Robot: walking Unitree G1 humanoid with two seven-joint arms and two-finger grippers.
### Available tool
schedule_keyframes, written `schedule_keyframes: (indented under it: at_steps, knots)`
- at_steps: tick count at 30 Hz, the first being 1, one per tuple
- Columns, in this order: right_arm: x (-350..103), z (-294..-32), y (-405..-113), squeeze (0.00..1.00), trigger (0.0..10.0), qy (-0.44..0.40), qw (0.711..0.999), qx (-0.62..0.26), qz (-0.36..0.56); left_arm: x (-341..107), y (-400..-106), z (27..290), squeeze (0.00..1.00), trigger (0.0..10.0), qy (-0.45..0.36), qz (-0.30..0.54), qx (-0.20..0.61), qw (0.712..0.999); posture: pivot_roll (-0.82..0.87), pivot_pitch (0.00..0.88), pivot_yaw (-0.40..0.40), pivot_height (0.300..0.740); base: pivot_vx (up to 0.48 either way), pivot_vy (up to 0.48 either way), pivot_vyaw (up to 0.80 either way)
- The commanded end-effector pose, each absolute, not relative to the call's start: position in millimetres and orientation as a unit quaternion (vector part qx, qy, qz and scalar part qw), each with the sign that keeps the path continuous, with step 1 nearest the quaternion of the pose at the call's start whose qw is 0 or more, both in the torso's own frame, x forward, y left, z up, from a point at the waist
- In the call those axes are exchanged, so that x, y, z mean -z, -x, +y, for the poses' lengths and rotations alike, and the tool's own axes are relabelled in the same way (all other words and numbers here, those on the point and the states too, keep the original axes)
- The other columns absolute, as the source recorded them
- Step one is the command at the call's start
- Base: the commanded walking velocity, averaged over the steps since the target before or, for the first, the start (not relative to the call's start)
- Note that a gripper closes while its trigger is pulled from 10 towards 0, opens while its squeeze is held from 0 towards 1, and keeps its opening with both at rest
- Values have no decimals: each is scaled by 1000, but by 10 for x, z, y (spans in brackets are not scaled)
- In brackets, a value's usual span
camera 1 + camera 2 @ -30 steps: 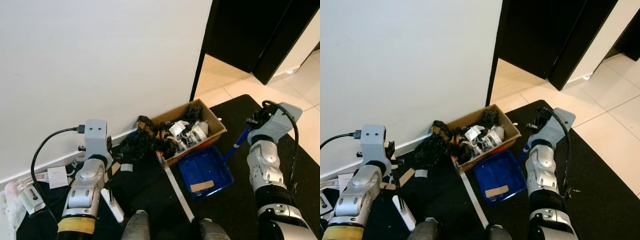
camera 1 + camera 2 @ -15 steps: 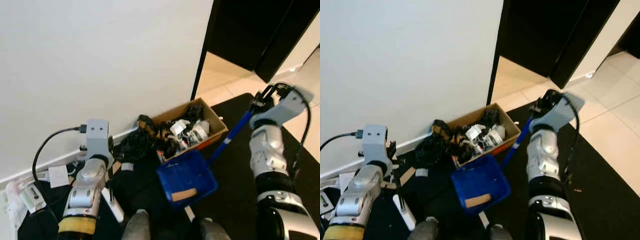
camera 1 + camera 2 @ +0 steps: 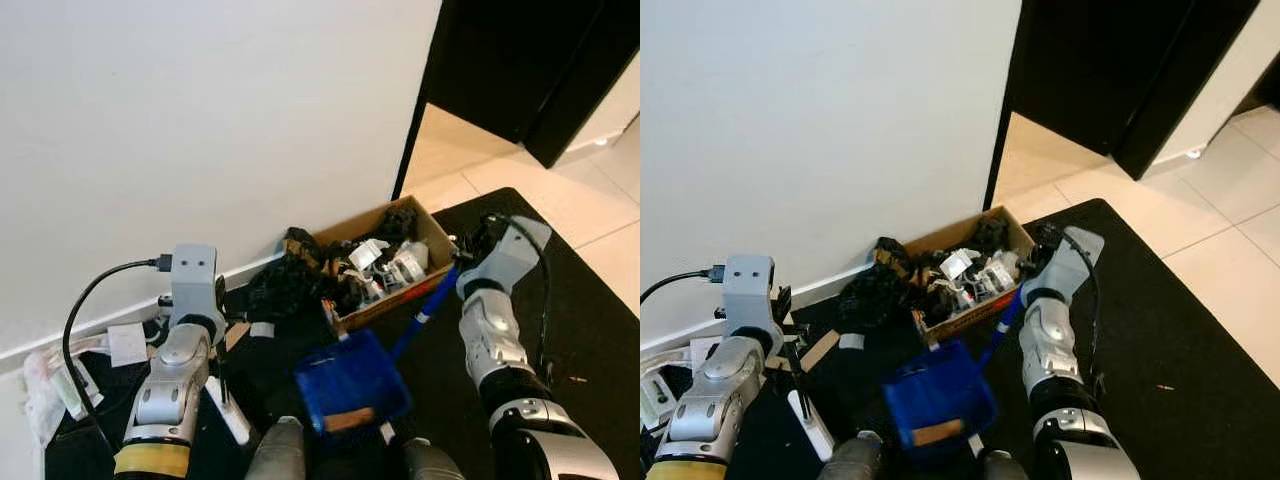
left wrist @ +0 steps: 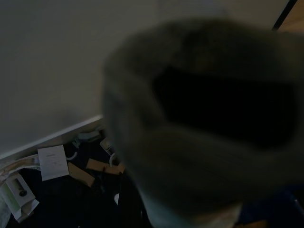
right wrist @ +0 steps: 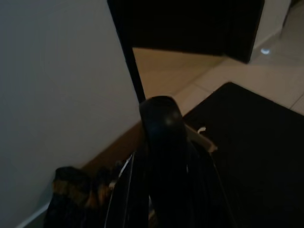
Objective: Sweep floor
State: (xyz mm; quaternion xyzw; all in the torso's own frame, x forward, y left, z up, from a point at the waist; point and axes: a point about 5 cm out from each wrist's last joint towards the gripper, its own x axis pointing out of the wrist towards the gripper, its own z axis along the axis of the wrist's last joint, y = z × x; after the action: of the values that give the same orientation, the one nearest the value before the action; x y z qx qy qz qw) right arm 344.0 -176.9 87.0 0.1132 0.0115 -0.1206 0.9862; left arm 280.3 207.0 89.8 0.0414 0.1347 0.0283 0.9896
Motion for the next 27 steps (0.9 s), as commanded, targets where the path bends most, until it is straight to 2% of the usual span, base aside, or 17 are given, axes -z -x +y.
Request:
schedule_keyframes:
  at_steps: [1,11,22,23,25,26,27]
  knots:
    - [-915,-1793,-3456,0,10000,-97,988,118,-4,-829,-2762,2097,0,10000,-53,150,-34,987,282,182,8,740,0,0,0]
    - [-896,-1794,-3459,0,10000,-94,988,121,-6,-846,-2788,2077,0,10000,-51,146,-31,988,286,173,6,740,0,0,0]
    - [-687,-1709,-3392,0,10000,-96,990,95,44,-834,-2785,2052,0,10000,-52,146,-28,988,289,167,2,740,0,0,0]
    - [-669,-1687,-3385,157,10000,-97,990,89,48,-831,-2780,2056,0,10000,-52,146,-28,988,288,166,1,740,0,0,0]
    - [-659,-1673,-3382,157,10000,-96,990,85,50,-830,-2778,2059,0,10000,-52,146,-28,988,288,166,1,740,0,0,0]
    - [-655,-1660,-3383,1000,10000,-97,991,79,51,-829,-2778,2061,0,10000,-53,146,-29,987,288,163,0,740,0,0,0]
    - [-655,-1660,-3383,1000,10000,-97,991,79,51,-829,-2778,2061,0,10000,-53,146,-29,987,288,163,0,740,0,0,0]
